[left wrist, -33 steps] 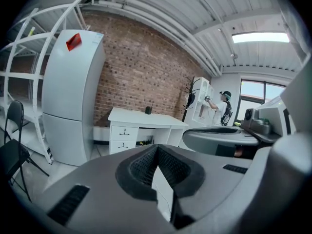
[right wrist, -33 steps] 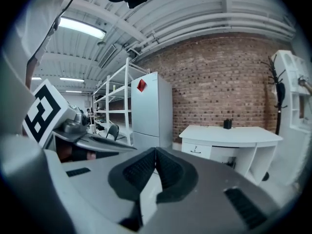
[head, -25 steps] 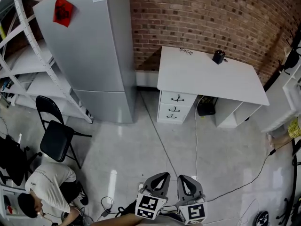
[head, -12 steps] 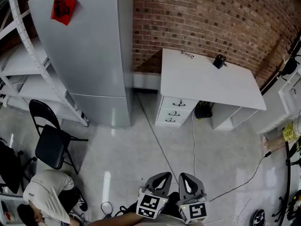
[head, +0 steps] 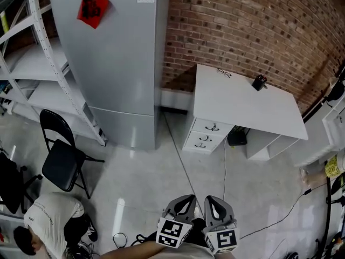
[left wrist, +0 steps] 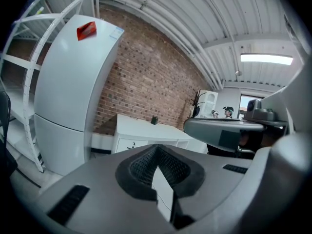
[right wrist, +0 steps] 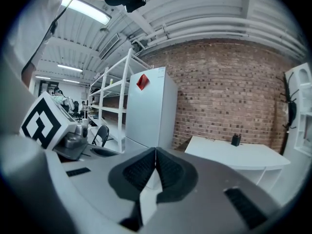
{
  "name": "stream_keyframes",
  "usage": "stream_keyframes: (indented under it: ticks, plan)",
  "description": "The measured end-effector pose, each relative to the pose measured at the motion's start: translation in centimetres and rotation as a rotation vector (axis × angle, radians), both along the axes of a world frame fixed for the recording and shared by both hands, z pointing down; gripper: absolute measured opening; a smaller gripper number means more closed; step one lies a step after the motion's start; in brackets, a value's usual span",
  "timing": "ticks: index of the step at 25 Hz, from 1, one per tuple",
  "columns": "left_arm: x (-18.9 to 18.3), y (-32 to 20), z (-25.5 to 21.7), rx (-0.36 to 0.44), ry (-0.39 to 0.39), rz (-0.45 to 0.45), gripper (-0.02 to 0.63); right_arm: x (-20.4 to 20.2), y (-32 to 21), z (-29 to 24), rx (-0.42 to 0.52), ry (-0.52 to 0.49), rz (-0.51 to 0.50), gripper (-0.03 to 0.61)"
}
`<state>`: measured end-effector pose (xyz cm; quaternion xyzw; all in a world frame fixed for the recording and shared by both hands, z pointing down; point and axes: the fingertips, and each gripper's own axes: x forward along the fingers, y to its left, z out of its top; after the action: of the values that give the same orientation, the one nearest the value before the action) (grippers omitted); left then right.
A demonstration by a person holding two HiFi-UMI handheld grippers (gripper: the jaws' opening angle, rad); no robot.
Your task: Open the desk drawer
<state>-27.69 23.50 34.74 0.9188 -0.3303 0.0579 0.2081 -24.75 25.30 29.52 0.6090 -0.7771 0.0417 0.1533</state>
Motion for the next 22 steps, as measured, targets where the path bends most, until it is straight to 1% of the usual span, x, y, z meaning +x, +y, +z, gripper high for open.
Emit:
stream_keyframes:
  ticks: [5,10,15,22]
  plan:
    - [-0.1,-1.2,0.1,0.006,-0.008,-0.029,0.006,-0.6,-1.1,0.1,0.005,-0.011,-0.051,0.015]
    - [2.0,-2.3,0.6,-0.002,-0.032,-0.039,0.006,1.7,-2.1,0.9,-0.010,-0.035,-0.066,0.015]
    - [6.4,-3.3,1.2,-0.019,-0.064,-0.014,0.006,6.1,-3.6,1.4,-0.027,-0.065,-0.055,0.015]
    - [15.0,-6.6,1.4,-0.026,-0.106,0.010,0.006,14.9,-6.7,1.5,-0.032,-0.103,-0.046,0.015]
